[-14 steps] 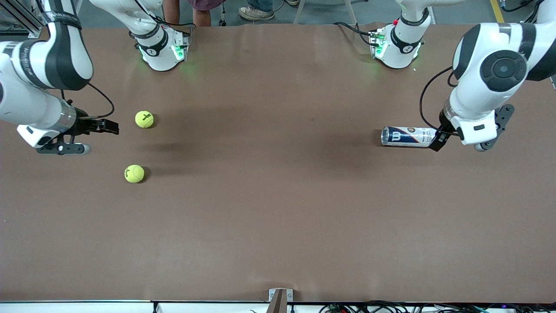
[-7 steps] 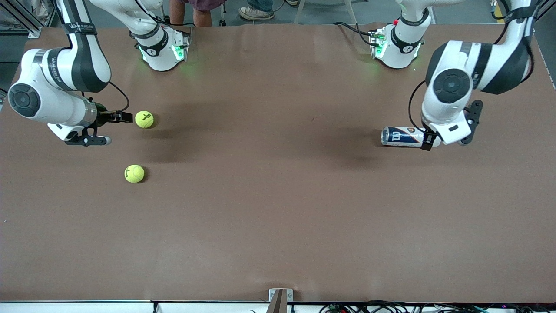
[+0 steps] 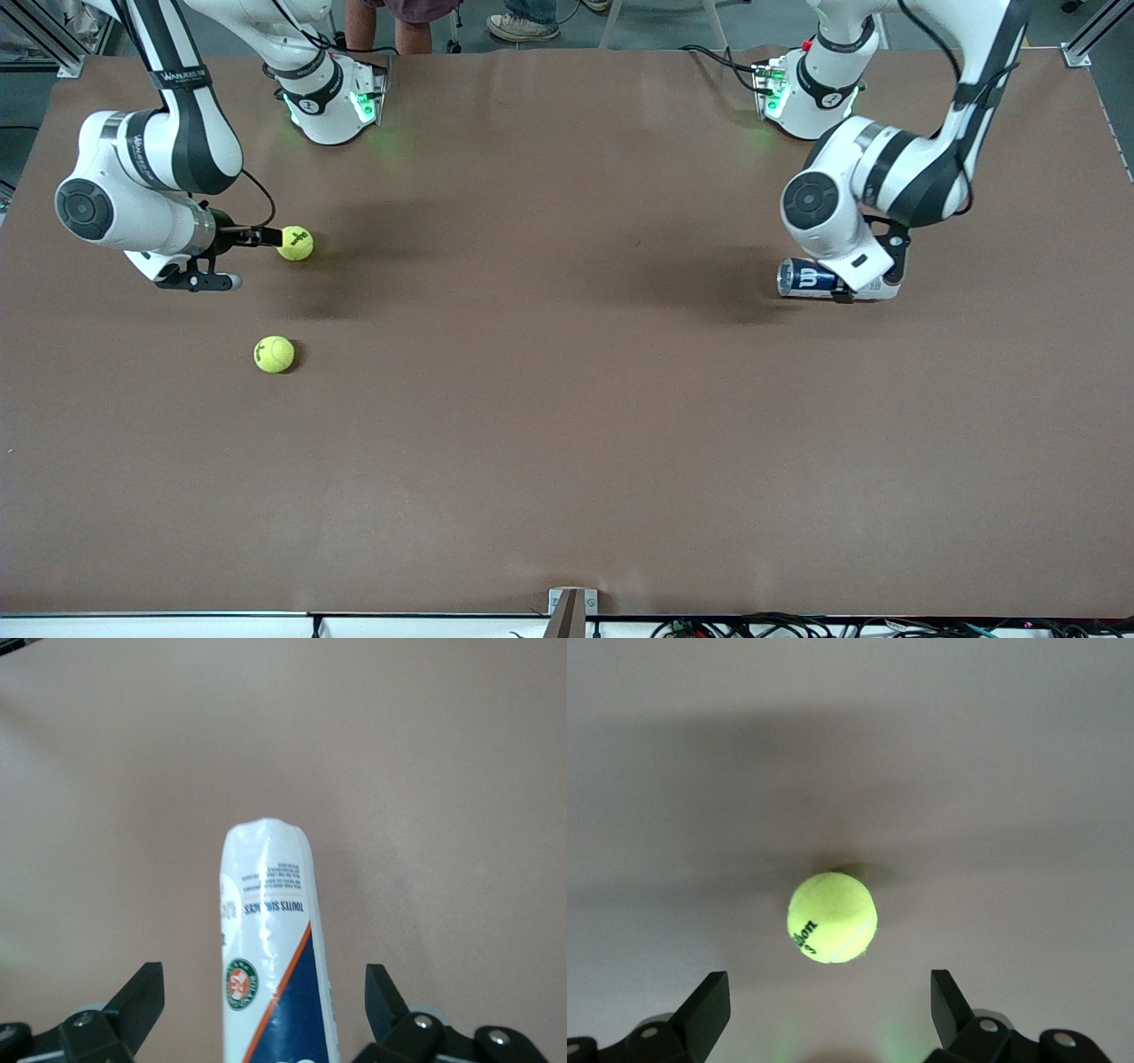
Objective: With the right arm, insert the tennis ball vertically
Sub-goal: 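Grasp the white can with the left gripper while the right gripper grasps a ball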
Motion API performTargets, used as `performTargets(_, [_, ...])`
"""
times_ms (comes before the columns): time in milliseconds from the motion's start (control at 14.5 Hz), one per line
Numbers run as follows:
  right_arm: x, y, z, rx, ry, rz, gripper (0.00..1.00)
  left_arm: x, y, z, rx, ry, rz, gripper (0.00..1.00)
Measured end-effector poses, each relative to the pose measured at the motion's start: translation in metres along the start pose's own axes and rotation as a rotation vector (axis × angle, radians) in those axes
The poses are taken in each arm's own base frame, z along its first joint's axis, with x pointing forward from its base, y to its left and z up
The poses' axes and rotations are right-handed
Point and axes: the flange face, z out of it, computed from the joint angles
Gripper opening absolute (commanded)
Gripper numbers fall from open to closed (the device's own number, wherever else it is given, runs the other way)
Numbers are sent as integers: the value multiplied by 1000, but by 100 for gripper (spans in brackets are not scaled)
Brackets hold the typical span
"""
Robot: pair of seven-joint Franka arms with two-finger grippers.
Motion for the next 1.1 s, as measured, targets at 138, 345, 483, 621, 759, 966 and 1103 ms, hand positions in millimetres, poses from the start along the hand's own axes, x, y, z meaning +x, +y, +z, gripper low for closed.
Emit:
performTargets(138, [-6, 14, 13, 13, -17, 27, 100, -19, 1, 23, -6, 39, -32, 100])
performTargets(345, [-7, 18, 20, 18, -17, 36, 100, -36, 0, 52, -12, 98, -61, 100])
performTargets(483, [-6, 17, 26, 17, -9, 32, 100, -46, -3, 69, -11, 128, -69, 100])
performTargets(621, [-3, 12, 42, 14, 9, 23, 100, -53, -7, 81, -3, 140, -72, 100])
performTargets(759, [1, 5, 62, 10, 22, 6, 100, -56, -8, 84, 0, 141, -71, 100])
performTargets(966, [11, -1, 94, 11, 22, -8, 99, -56, -9, 85, 3, 142, -68, 100])
performTargets(1103, [14, -2, 105, 13, 11, -10, 99, -57, -10, 86, 5, 143, -67, 100])
